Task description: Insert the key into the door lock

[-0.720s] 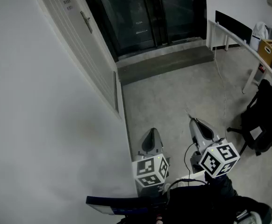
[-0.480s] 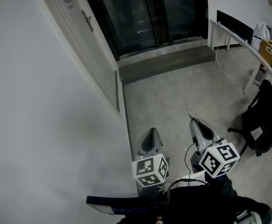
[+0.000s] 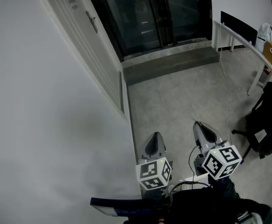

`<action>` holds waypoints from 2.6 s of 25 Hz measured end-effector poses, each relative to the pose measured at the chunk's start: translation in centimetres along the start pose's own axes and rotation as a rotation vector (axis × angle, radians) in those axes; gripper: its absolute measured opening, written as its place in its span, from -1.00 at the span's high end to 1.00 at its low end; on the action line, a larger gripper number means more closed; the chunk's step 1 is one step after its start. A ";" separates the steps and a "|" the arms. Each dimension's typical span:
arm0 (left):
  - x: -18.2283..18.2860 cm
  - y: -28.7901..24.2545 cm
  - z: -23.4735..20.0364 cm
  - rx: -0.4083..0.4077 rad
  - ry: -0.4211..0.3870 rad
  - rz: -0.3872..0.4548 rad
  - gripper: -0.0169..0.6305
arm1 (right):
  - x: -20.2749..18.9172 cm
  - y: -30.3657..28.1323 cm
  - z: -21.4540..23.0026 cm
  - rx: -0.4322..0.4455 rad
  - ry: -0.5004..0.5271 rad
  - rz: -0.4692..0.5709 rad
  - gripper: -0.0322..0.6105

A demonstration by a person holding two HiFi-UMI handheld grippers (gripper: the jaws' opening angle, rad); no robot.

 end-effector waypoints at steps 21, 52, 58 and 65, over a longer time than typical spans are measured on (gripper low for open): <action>-1.0 -4.5 -8.5 0.083 0.088 -0.007 0.94 | -1.2 -9.4 -0.6 -0.005 0.061 -0.016 0.86; 10.6 -36.6 -7.4 0.062 0.029 0.011 0.94 | 11.1 -33.8 18.3 -0.002 0.033 -0.017 0.86; 12.2 -41.5 -9.6 0.054 0.016 0.024 0.94 | 11.7 -38.5 19.2 -0.009 0.035 0.000 0.86; 16.9 -48.3 -13.8 0.025 -0.013 0.075 0.94 | 14.4 -47.2 19.0 0.006 0.059 0.038 0.86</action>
Point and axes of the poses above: the fingertips, and each gripper's own axes: y backward along the fingers, z to its right, x out of its top, the point moved 7 cm from there along y, backward along the fingers, and after that the axes turned 6 degrees about -z, right-handed, at the moved point
